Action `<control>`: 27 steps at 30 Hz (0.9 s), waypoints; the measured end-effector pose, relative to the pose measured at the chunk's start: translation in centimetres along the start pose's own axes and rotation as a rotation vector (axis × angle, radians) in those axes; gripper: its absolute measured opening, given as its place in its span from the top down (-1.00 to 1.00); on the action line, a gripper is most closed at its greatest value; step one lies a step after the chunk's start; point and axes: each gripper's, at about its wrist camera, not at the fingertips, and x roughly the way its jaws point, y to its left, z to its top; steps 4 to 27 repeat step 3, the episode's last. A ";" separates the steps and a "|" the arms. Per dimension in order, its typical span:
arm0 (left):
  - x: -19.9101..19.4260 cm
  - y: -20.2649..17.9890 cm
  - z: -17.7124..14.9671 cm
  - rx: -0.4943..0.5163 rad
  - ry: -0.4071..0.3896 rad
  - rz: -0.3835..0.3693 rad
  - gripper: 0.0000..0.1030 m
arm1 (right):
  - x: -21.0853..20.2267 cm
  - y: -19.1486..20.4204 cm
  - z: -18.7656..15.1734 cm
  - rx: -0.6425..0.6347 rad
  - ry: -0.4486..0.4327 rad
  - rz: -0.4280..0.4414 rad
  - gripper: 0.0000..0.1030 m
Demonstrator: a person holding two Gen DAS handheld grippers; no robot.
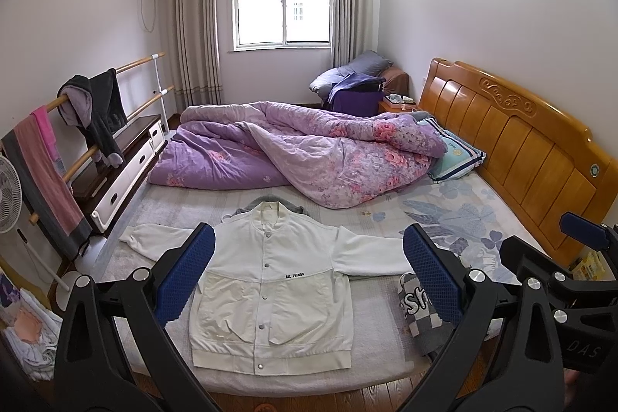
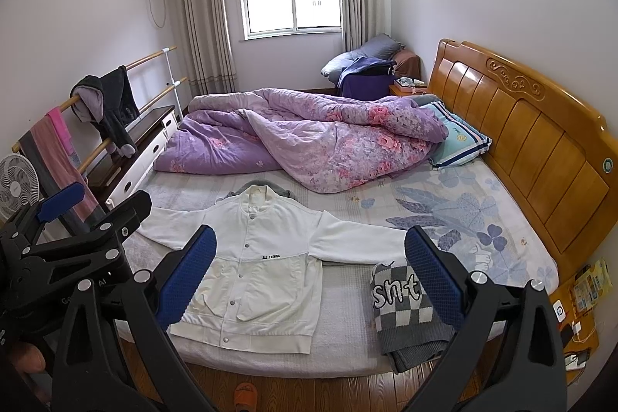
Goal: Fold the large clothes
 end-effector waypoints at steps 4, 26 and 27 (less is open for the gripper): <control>0.0 0.0 0.0 0.001 -0.003 0.001 -0.90 | 0.0 0.0 0.0 0.000 0.000 -0.002 -0.83; 0.0 0.0 0.0 0.001 -0.003 0.001 -0.90 | 0.0 0.0 0.0 0.000 0.000 -0.002 -0.83; 0.0 0.0 0.0 0.001 -0.003 0.001 -0.90 | 0.0 0.0 0.0 0.000 0.000 -0.002 -0.83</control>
